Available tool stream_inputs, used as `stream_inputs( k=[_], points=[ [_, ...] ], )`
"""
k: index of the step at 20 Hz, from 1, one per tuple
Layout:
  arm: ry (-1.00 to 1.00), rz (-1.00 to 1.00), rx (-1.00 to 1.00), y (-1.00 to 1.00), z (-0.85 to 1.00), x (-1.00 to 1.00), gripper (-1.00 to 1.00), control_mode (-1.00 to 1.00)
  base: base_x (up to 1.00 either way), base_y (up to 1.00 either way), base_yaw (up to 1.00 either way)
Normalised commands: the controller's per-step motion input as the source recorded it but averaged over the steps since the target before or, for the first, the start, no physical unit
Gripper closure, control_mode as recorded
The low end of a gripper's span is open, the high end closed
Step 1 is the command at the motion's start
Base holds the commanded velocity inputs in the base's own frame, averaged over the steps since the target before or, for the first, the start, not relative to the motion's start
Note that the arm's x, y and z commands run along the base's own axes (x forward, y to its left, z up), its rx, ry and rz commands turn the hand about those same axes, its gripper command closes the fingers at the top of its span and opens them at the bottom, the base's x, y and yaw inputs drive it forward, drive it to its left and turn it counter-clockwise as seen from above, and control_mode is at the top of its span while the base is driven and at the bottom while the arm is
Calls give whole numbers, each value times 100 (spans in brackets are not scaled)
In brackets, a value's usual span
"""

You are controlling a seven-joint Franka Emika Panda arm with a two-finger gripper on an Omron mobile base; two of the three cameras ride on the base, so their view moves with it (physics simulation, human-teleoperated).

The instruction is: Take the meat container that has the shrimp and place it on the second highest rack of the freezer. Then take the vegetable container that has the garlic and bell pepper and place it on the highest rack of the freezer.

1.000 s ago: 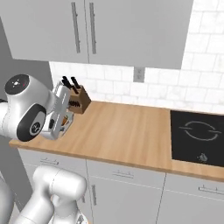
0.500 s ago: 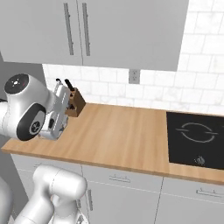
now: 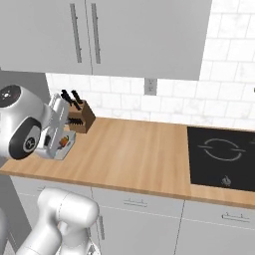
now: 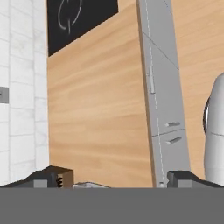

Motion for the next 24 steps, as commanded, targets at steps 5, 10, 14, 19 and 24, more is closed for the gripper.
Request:
stream_inputs(
  k=[5, 10, 14, 19, 24],
  points=[
    [1, 0, 0, 88, -25, 41, -100, -100, 0, 0, 0],
    [14, 0, 2, 59, -20, 42, -100, -100, 0, 0, 0],
    [23, 0, 1, 41, -34, 31, -100, -100, 0, 0, 0],
    [14, 0, 4, 19, -54, 21, -100, -100, 0, 0, 0],
    [2, 0, 2, 34, -61, 2, -100, -100, 0, 0, 0]
  ],
)
